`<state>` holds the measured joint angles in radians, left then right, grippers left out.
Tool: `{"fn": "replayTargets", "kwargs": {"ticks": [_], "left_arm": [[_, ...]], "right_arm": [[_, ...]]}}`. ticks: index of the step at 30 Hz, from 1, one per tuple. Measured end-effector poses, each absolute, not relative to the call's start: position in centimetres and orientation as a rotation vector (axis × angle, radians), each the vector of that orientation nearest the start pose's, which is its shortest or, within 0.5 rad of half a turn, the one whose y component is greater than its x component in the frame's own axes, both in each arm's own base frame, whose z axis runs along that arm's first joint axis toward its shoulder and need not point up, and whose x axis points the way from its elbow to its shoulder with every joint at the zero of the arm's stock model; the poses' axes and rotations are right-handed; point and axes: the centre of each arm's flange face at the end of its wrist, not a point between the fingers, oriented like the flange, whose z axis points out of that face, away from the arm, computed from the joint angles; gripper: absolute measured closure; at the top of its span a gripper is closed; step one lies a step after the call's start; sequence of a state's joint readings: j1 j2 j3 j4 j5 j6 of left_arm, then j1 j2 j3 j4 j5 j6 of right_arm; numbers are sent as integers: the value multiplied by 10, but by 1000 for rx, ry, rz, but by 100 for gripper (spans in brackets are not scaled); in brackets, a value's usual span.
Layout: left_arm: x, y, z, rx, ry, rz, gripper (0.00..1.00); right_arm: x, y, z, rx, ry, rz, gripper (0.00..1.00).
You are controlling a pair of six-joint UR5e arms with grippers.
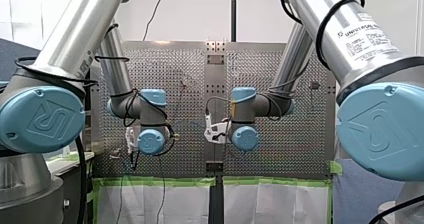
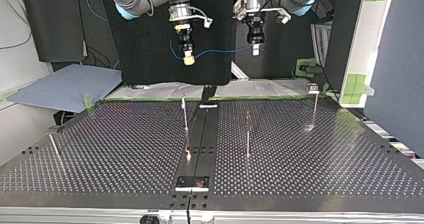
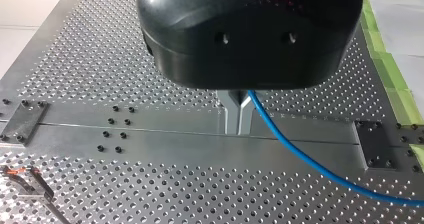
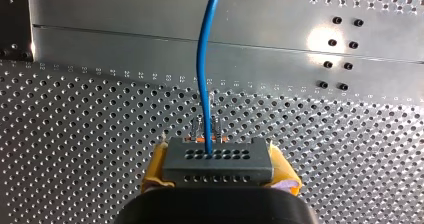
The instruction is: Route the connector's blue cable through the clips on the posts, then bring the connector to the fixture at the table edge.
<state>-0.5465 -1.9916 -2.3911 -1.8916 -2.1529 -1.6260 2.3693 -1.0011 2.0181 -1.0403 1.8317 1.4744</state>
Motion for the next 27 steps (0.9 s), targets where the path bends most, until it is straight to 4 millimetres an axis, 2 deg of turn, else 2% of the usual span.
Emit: {"fn": "replayTargets", "kwargs": {"ticks": [8,17,27], "left_arm": [[289,-266,81,-78,1559,-18,98],[289,-266,81,-78,1559,-18,98],[289,-266,81,-78,1559,-18,98]], "right_arm": [[460,-293,87,1600,-812,1541,100],[465,-272,55,1705,-807,1494,100],[465,-270,52,1713,-808,1489,100]]}}
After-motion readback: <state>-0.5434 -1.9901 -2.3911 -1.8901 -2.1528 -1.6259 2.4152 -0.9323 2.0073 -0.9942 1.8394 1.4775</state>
